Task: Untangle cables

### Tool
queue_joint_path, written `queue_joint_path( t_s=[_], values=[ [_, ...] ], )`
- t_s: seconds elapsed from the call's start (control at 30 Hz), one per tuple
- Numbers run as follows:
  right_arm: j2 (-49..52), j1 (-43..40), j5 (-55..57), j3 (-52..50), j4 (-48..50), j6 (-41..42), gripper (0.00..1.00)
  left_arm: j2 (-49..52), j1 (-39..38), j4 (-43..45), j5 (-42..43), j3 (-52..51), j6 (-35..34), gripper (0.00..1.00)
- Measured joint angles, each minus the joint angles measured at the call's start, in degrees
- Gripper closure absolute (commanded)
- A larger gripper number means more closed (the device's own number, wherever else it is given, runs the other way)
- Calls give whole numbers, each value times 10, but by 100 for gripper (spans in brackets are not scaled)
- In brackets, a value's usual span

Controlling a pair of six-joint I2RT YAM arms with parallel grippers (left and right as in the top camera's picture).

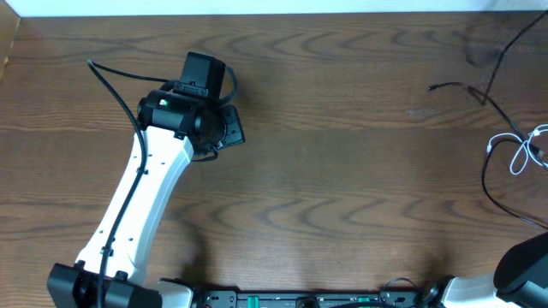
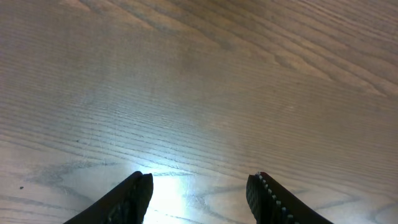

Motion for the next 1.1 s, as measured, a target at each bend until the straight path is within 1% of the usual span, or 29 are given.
queue_joint_path(
  t_s=[0.07, 0.13, 0.23, 0.33, 0.5, 0.63, 0.8, 1.0, 1.1],
  values=[
    [0, 0, -1, 1, -17, 12, 99, 0, 0, 0, 0, 0, 0, 46],
    [-1, 0, 41, 3, -82, 18, 99, 0, 0, -1, 0, 0, 0, 46],
    [0, 0, 158, 4, -223, 25, 99, 0, 0, -1, 0, 0, 0, 46],
    [0, 0, 278, 3, -337, 28, 99, 0, 0, -1, 0, -1, 0, 46],
    [0, 0, 463, 3, -450, 28, 99, 0, 0, -1, 0, -1, 0, 46],
    [0, 0, 554, 3, -488, 28, 99, 0, 0, -1, 0, -1, 0, 46],
    [0, 0, 617, 3, -520, 28, 99, 0, 0, -1, 0, -1, 0, 46],
    [0, -4, 635, -18, -529, 28, 99, 0, 0, -2, 0, -1, 0, 46],
    [6, -11, 633, -37, -495, 14, 99, 0, 0, -2, 0, -1, 0, 46]
  ],
)
